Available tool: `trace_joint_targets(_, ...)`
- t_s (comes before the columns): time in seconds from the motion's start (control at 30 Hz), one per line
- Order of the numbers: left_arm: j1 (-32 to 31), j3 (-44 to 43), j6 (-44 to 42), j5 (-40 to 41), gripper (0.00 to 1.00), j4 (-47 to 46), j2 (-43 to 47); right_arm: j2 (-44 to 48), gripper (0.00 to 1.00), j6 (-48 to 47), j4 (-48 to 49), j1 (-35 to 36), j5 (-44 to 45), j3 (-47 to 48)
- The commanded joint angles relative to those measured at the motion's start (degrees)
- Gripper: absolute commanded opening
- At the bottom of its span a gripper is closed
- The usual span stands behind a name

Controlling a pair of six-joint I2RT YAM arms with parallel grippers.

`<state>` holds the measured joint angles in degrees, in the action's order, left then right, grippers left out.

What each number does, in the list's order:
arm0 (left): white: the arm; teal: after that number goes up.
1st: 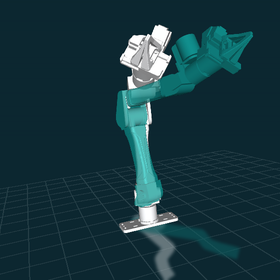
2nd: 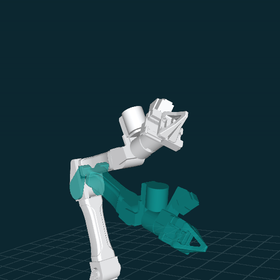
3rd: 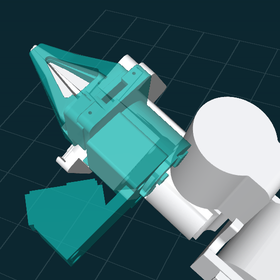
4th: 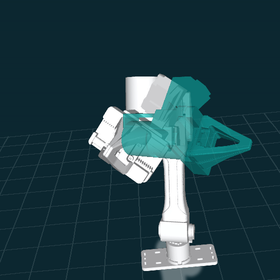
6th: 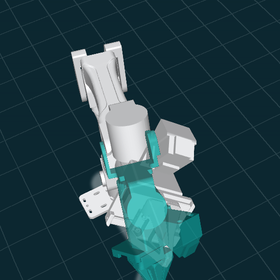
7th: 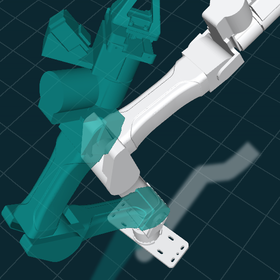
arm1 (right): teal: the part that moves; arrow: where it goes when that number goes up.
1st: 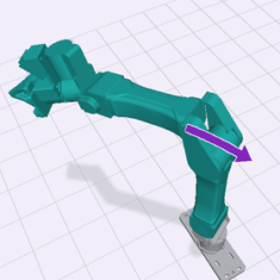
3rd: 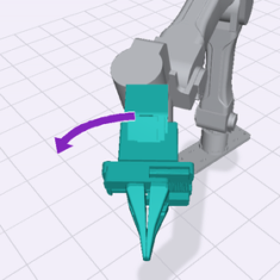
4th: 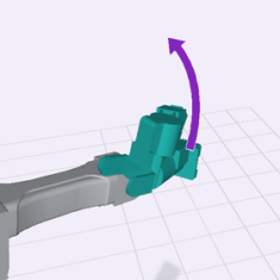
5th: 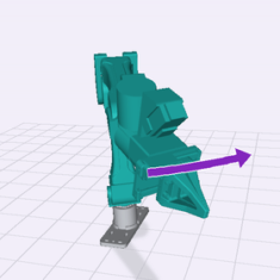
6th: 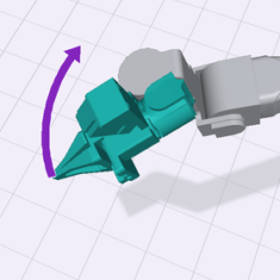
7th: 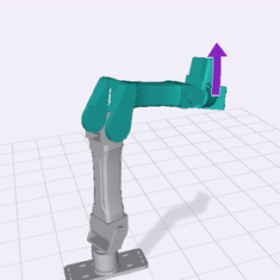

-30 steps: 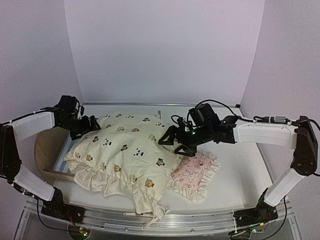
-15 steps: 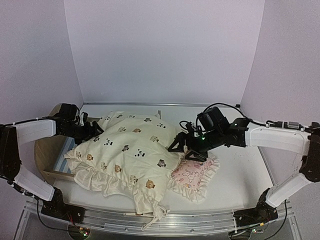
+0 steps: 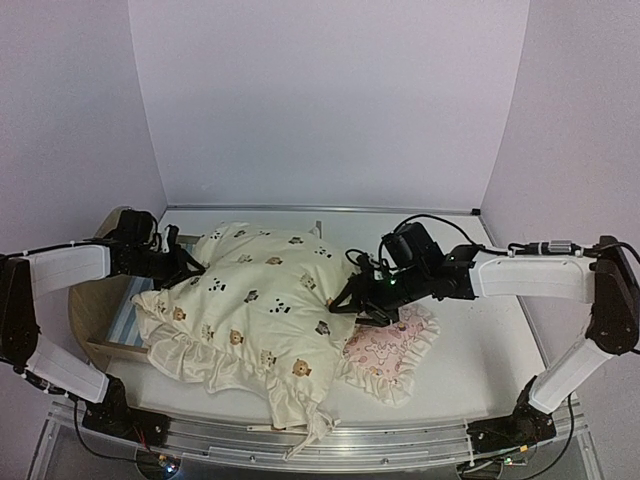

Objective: Set up the pet bed

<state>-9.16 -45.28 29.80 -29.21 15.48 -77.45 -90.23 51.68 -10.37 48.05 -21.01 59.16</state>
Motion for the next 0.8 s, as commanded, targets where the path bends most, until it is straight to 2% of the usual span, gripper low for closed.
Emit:
trace_joint_targets(0.0, -1.10, -0.67, 1.68, -3.75, 0.00, -1.46, 3.71, -1.75, 0.29, -0.75, 2.12, 0.24, -0.28, 3.19)
trace_joint_targets(0.1, -1.24, -3.91, 1.49, -1.55, 0.00, 1.86, 6.53, -3.21, 0.08, -2.25, 1.50, 0.25, -0.45, 6.98)
trace_joint_targets(0.17, -1.30, -7.10, 0.85, 0.47, 0.00, 4.96, 8.94, -4.24, 0.00, -3.86, -0.30, 0.27, -0.43, 10.14)
trace_joint_targets(0.43, -1.26, -21.64, -2.13, 10.02, 0.00, 18.23, 14.24, -11.42, 0.00, -15.85, -15.07, 0.20, 3.09, 32.48)
trace_joint_targets(0.77, -1.18, -29.48, -3.98, 25.72, 0.00, 29.70, 18.35, -27.53, 0.00, -19.99, -21.05, 0.26, -2.56, 54.97)
